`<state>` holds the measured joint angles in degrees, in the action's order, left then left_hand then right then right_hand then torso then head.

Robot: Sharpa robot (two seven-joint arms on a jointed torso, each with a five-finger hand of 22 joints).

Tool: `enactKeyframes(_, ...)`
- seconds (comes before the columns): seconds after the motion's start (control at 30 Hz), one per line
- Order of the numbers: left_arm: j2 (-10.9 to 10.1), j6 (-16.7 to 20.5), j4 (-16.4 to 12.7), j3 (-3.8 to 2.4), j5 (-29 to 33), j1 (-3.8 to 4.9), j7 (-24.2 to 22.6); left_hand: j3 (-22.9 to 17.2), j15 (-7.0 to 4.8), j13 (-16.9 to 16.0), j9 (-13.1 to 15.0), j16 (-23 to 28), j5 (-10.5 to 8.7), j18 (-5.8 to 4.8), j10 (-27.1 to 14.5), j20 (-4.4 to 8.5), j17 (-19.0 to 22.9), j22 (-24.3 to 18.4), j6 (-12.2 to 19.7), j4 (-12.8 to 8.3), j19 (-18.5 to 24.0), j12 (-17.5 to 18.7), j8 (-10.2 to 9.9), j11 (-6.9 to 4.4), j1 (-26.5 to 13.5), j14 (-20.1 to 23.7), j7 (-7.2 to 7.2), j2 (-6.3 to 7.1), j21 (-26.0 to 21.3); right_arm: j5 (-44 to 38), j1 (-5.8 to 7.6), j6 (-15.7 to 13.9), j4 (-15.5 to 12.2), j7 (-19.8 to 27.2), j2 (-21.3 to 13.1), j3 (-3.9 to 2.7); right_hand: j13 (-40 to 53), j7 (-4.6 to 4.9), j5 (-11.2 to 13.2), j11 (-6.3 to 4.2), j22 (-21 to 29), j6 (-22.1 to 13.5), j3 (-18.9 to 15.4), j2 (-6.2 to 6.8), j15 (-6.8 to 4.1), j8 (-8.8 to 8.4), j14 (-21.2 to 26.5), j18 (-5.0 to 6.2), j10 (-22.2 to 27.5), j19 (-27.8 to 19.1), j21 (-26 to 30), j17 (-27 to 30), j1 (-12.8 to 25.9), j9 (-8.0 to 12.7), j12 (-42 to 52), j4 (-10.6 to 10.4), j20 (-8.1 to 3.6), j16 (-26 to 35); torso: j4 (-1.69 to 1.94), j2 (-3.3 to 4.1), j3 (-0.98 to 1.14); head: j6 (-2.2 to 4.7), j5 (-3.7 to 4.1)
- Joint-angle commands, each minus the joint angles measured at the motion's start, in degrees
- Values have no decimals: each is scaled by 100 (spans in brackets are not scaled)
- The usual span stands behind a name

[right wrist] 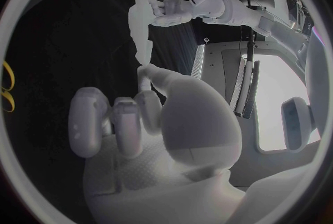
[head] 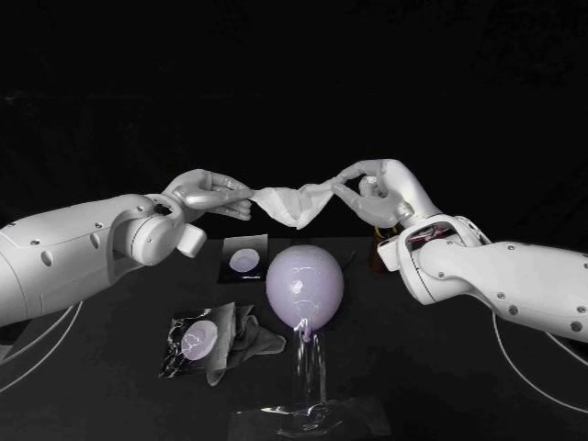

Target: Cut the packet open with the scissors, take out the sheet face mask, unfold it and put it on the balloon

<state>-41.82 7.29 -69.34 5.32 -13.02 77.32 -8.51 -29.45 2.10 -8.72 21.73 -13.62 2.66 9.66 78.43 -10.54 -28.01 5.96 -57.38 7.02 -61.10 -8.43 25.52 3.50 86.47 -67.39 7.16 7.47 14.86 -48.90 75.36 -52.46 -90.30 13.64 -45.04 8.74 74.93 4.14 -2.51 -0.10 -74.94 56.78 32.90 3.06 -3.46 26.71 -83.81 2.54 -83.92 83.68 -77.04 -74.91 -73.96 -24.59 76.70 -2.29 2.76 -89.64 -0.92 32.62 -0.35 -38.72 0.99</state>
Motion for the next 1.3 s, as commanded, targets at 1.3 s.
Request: enactKeyframes(1.3, 144, -80, 31, 12, -232, -8, -35, -112, 119, 65, 496, 160, 12, 18, -389, -59, 38, 7, 249, -76, 226, 198, -99, 130, -236, 96, 129, -5, 9, 1404, 395, 736, 665, 549, 279, -116, 669, -34, -28, -36, -1146, -1, 31, -6, -36, 135, -619, 17, -43, 98, 35, -1509, -46, -564, 5, 29, -29, -36, 1, 4, -2, 129, 87)
